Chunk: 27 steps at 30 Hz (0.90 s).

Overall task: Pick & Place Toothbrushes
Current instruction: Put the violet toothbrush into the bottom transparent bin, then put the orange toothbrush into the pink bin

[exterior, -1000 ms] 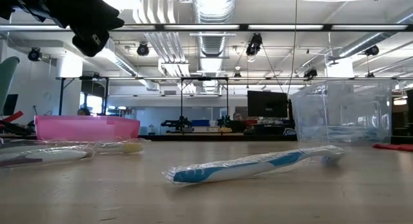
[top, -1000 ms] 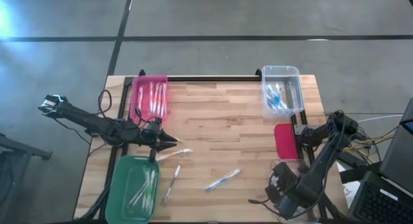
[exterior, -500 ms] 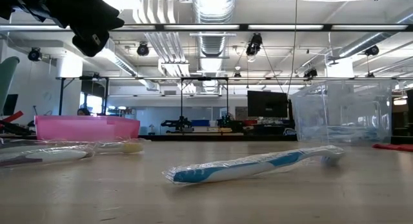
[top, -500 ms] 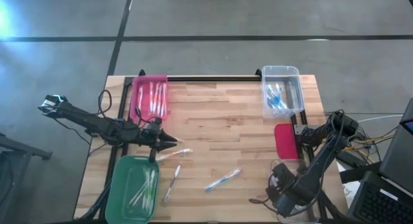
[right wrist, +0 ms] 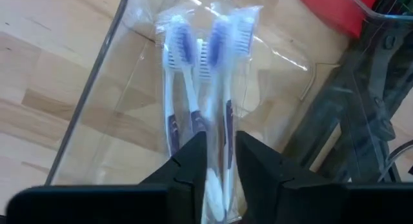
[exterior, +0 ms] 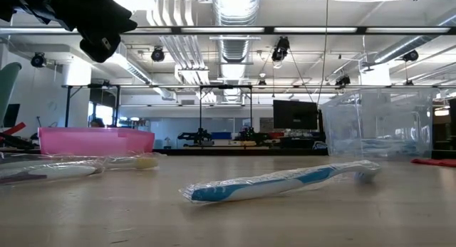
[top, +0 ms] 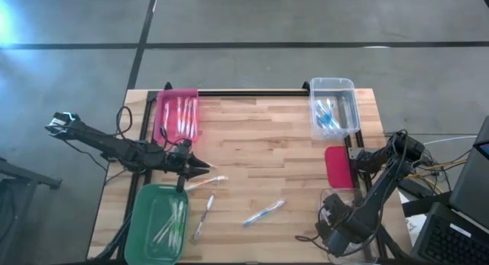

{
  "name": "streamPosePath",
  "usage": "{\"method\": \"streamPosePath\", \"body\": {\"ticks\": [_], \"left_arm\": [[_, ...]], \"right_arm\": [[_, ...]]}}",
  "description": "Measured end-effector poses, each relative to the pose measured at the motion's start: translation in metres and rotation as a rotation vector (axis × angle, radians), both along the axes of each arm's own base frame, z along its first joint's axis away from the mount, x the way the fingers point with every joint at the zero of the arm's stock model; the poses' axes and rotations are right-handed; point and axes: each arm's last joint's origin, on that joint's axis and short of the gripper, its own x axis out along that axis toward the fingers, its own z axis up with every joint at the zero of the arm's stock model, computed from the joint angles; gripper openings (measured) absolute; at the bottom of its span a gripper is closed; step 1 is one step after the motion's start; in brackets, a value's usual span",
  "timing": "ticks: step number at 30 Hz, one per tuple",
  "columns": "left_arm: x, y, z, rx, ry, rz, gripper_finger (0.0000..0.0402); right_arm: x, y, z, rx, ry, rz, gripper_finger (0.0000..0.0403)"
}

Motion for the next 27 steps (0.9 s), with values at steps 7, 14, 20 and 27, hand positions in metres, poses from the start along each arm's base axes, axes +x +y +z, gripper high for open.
{"method": "streamPosePath", "body": {"ticks": [7, 14, 20, 27], "left_arm": [[0.0, 0.0, 0.0, 0.0, 0.0, 0.0, 0.0092], [0.0, 0.0, 0.0, 0.0, 0.0, 0.0, 0.0092], [0.0, 0.0, 0.001, -0.005, -0.011, 0.001, 0.0092], [-0.001, 0.0, 0.002, -0.039, 0.043, 0.005, 0.0092]], "right_arm": [[-0.002, -0.003, 0.016, 0.056, -0.009, 0.014, 0.0118], [-0.006, -0.014, 0.066, 0.063, -0.187, -0.064, 0.0132], [0.004, -0.029, 0.089, -0.187, -0.624, 0.017, 0.0112], [0.034, -0.066, 0.092, -0.451, -0.635, 0.214, 0.0085]]}}
